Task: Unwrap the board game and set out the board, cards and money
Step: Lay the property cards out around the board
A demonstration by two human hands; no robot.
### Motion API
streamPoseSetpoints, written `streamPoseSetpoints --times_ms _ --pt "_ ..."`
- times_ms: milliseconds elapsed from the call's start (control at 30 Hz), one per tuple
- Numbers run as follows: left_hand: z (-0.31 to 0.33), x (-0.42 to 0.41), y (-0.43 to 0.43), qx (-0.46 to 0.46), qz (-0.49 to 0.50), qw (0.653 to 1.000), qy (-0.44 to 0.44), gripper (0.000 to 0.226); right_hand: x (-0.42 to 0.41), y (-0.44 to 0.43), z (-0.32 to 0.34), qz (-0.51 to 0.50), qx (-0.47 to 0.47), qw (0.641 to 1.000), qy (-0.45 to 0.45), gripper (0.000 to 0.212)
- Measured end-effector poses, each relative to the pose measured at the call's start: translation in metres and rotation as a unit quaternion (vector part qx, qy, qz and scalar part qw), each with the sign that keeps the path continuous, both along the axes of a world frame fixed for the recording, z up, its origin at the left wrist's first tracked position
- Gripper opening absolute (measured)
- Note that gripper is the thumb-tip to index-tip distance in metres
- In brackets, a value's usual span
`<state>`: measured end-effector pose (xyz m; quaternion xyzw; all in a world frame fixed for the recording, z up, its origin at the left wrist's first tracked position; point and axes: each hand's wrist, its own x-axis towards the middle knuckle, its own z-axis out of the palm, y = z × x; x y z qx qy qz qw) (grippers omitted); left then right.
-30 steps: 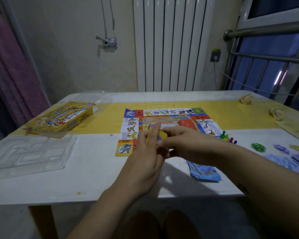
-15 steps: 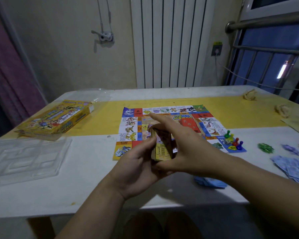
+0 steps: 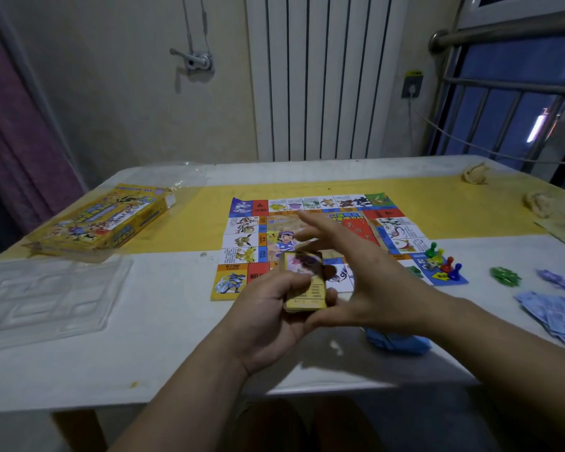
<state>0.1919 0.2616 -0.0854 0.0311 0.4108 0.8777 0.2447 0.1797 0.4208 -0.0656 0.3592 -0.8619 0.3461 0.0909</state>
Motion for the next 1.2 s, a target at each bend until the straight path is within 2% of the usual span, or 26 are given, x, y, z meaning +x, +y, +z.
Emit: streamPoseSetpoints --times_ms 33,100,167,200,333,433,500,733,1033,1200 --pt "0.000 -0.001 0.001 -0.013 0.031 0.999 0.007 0.032 -0.001 0.004 0.003 -0.017 -0.004 1.000 -0.012 0.098" --pt "0.000 -0.003 0.000 -0.021 0.061 0.998 0.023 0.039 -0.007 0.016 0.011 -0.080 0.006 0.996 -0.045 0.070" --pt "0.000 -0.005 -0.001 -0.027 0.074 0.997 0.016 0.037 -0.013 0.032 0.017 -0.137 0.091 0.983 -0.078 0.039" --pt "0.000 -0.006 -0.001 -0.027 0.079 0.997 0.007 0.033 -0.014 0.039 0.018 -0.150 0.149 0.972 -0.102 0.034" --pt "-0.006 -0.007 0.005 -0.014 0.100 0.995 -0.025 0.026 0.001 0.040 0.009 -0.177 0.331 0.912 -0.166 0.046" --pt "-0.009 -0.005 0.011 -0.014 0.117 0.992 -0.039 0.027 0.015 0.028 -0.005 -0.229 0.382 0.884 -0.143 0.058" --pt "-0.009 -0.003 0.013 -0.015 0.125 0.991 -0.045 0.028 0.018 0.023 -0.010 -0.242 0.387 0.880 -0.133 0.056" --pt "-0.006 0.003 0.016 -0.013 0.131 0.990 -0.057 0.028 0.016 0.039 -0.003 -0.208 0.367 0.891 -0.166 0.026" --pt "-0.005 0.009 0.028 -0.014 0.126 0.988 -0.091 0.025 0.022 0.059 -0.002 -0.219 0.363 0.890 -0.166 0.034" --pt "-0.003 0.011 0.031 -0.015 0.126 0.987 -0.094 0.025 0.024 0.050 -0.011 -0.243 0.347 0.892 -0.159 0.050"
